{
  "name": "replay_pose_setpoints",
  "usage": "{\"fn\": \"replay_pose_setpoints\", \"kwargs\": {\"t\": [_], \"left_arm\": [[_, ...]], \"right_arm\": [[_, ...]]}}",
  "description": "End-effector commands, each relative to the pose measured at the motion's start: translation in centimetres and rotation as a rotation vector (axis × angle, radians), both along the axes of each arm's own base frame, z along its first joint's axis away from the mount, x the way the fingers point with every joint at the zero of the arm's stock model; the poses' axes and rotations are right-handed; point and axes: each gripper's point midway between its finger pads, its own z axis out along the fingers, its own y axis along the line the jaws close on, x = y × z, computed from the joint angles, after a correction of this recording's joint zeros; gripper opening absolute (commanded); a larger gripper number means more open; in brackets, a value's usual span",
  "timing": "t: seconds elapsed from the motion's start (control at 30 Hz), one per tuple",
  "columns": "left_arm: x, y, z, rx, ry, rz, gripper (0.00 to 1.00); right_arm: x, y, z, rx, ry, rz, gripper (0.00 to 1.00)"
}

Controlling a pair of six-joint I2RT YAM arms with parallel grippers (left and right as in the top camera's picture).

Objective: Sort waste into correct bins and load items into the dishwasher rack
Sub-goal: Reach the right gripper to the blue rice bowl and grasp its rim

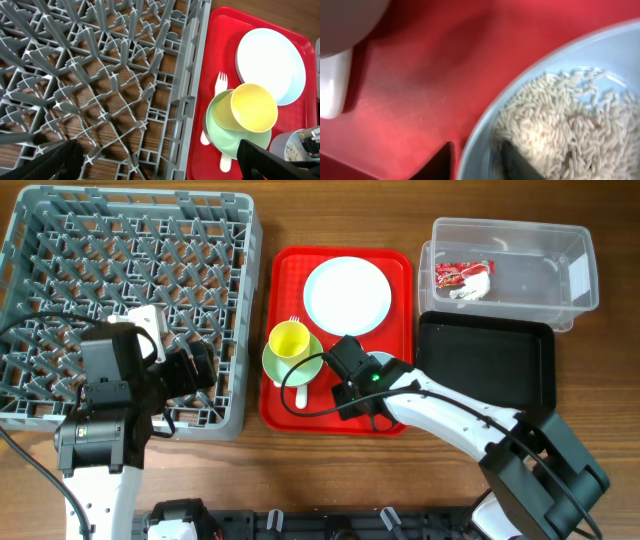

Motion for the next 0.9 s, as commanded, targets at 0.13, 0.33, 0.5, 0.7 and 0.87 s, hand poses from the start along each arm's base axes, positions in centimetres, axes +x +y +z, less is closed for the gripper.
{"fn": "replay_pose_setpoints", "kwargs": {"t": [0.13,0.33,0.5,0.7,0.87], "left_arm": [[0.3,-0.3,0.9,0.007,-0.026,-0.025,1.0],[0.3,-0.3,0.9,0.007,-0.026,-0.025,1.0],[0.3,-0.3,0.9,0.007,-0.027,-0.025,1.0],[0.3,-0.3,0.9,0.007,-0.027,-0.025,1.0],[0.3,-0.3,0.9,0.007,-0.027,-0.025,1.0]], "right_arm": [[1.4,0.8,3.2,0.052,-0.089,-0.013,0.48],[1.7,1.0,3.7,0.068,-0.108,-0.014,0.41],[0.9,1.2,3.2,0.082,-0.065,-0.005,0.36],[0.3,0.6,2.0,0.061,-0.034,-0.03,0.3],[0.5,0.8,2.1,0.067,-0.046,-0.031,0.25]]}}
